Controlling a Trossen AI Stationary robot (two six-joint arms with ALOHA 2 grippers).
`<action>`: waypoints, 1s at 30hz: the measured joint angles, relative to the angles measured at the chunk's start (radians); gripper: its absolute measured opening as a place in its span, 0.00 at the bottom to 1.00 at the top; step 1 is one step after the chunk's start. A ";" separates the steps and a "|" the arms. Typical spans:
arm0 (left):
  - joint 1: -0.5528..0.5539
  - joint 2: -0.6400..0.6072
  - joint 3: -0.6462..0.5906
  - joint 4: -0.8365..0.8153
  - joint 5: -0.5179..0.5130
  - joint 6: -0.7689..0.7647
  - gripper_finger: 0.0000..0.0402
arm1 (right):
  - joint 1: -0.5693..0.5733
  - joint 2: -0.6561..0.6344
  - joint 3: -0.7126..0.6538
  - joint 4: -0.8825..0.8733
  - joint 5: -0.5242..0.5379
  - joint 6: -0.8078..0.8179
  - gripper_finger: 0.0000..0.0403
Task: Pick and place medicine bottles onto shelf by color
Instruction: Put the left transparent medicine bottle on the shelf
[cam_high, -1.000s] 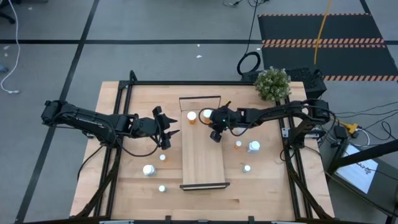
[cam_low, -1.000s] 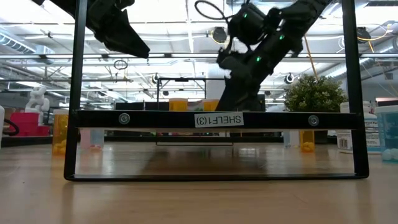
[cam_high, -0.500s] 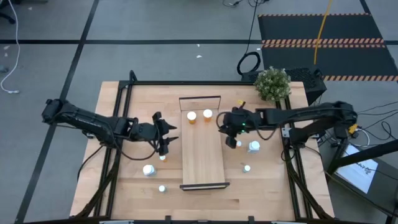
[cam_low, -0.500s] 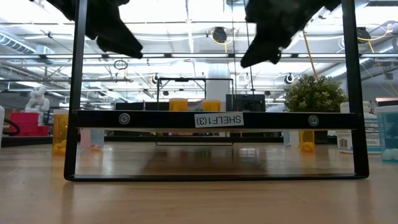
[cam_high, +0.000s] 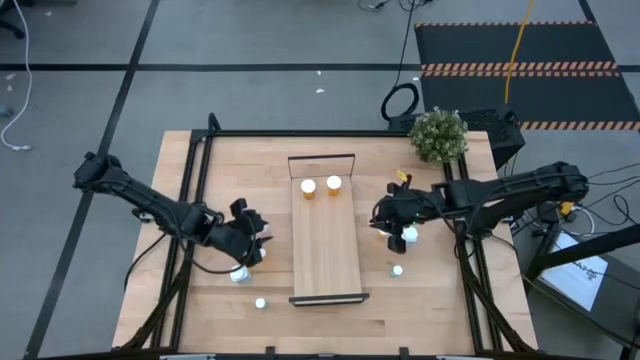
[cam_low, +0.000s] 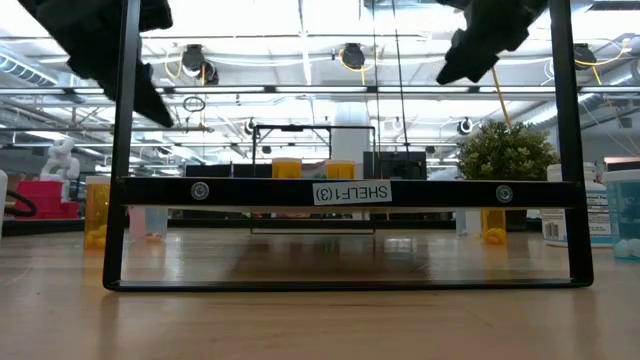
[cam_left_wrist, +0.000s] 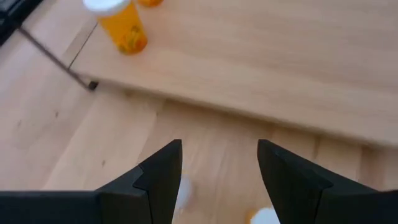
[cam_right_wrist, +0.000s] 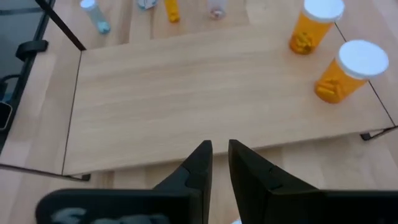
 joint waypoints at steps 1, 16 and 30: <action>0.000 0.001 0.000 -0.026 0.001 -0.014 0.52 | -0.001 -0.004 -0.008 0.004 0.000 0.000 0.11; 0.002 0.001 -0.091 -0.049 0.006 -0.080 0.63 | -0.001 -0.015 -0.081 0.077 0.001 0.000 0.11; 0.105 0.001 -0.267 0.216 -0.017 -0.011 0.70 | -0.001 -0.015 -0.088 0.119 0.001 -0.018 0.11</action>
